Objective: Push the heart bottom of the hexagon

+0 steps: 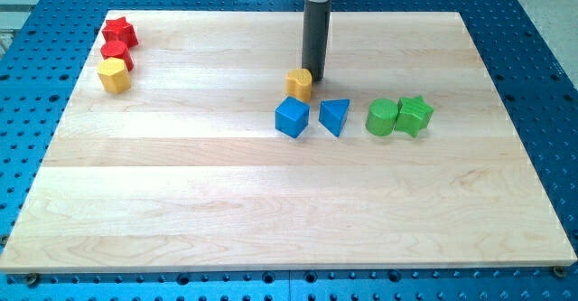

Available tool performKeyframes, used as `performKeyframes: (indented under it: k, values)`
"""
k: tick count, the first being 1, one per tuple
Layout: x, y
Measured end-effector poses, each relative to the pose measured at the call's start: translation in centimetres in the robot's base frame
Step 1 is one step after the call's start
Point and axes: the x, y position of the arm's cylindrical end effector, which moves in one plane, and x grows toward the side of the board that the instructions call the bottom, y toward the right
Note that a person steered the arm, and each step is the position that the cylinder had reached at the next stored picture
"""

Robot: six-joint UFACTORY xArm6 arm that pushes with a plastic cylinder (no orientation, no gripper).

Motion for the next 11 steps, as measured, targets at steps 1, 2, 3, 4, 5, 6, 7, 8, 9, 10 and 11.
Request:
performKeyframes:
  k: [1,2,3,4,5,6,7,8,9,10,11]
  values:
    - [0.0,0.0]
    - [0.3,0.2]
    - [0.3,0.2]
    - [1.0,1.0]
    - [3.3,1.9]
    - [4.0,-3.5]
    - [4.0,-10.6]
    - [1.6,-8.3]
    - [1.4,-9.8]
    - [2.5,-15.1]
    - [3.6,-18.9]
